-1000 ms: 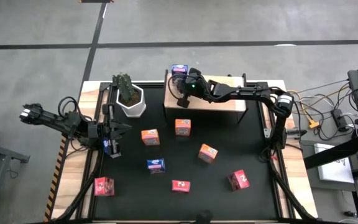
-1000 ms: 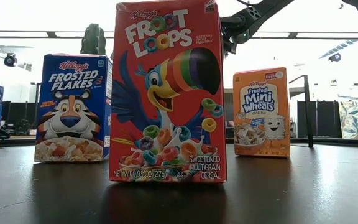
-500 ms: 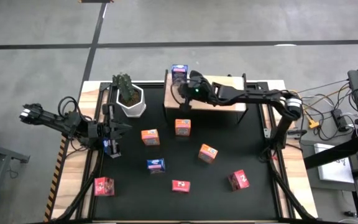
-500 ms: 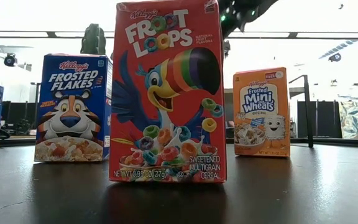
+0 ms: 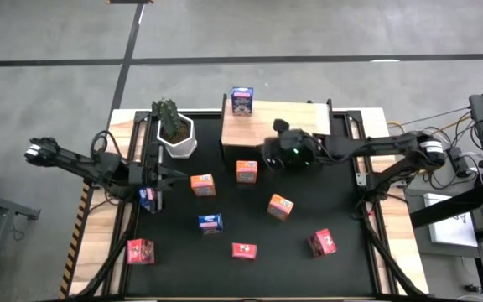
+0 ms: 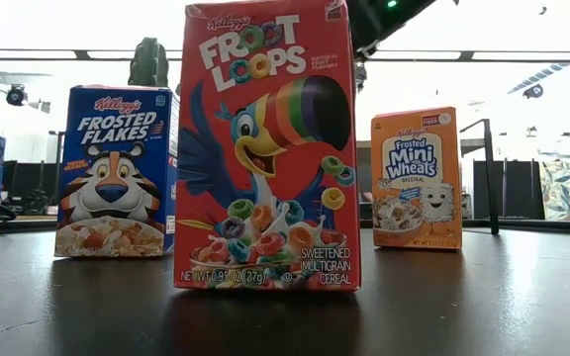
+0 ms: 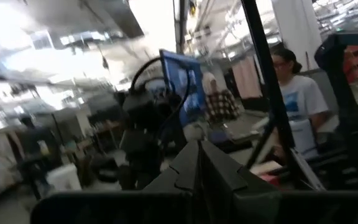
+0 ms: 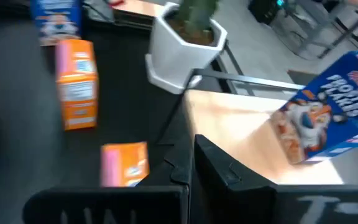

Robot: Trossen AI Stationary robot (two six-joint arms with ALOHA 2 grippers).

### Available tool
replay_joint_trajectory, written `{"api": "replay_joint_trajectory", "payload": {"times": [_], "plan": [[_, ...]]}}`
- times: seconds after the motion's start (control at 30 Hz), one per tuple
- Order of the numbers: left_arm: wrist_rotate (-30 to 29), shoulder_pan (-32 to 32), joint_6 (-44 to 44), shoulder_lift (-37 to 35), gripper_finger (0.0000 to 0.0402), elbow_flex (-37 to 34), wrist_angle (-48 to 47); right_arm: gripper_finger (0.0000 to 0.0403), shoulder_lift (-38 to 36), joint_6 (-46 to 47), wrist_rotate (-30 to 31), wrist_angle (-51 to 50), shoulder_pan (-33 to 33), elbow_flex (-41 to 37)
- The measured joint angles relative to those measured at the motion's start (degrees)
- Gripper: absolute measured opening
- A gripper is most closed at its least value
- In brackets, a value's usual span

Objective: Stack cereal on shelf
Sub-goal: Put the left orange cereal box on the shelf

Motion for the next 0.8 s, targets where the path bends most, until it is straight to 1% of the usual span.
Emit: {"api": "replay_joint_trajectory", "payload": {"times": [0.07, 0.13, 0.23, 0.37, 0.43, 0.57, 0.7, 0.8], "plan": [[0.0, 0.0, -3.6, 2.7, 0.0000, 2.4, -4.4, 0.0009, -2.3, -0.2, -0.5, 2.6, 1.1, -3.6], [-2.0, 0.0, -7.8, 5.6, 0.0000, 5.9, -10.6, 0.0009, -4.8, -0.3, -1.0, 5.5, 1.8, -7.0], [-4.3, 0.1, -15.5, 10.3, 0.0000, 13.0, -26.8, 0.0009, -8.7, -0.3, -1.2, 8.7, 2.5, -11.7], [-4.3, 0.1, -25.0, 17.6, 0.0000, 22.7, -49.3, 0.0009, -13.0, 0.5, -1.3, 11.5, 2.6, -16.7], [-4.3, 0.3, -29.8, 21.3, 0.0000, 26.8, -58.3, 0.0009, -15.0, 0.7, -1.3, 12.8, 2.6, -18.6], [-4.3, 1.2, -36.7, 27.3, 0.0008, 33.6, -72.7, 0.0009, -17.5, 1.2, -1.3, 12.8, 2.6, -20.5], [-4.3, 2.4, -39.8, 30.9, 0.0044, 37.1, -79.4, 0.0009, -18.6, 1.1, -1.3, 12.8, 2.6, -21.2], [-4.3, 3.5, -39.9, 32.3, 0.0086, 37.5, -80.0, 0.0009, -18.7, 0.8, -1.3, 12.8, 2.7, -21.4]]}}
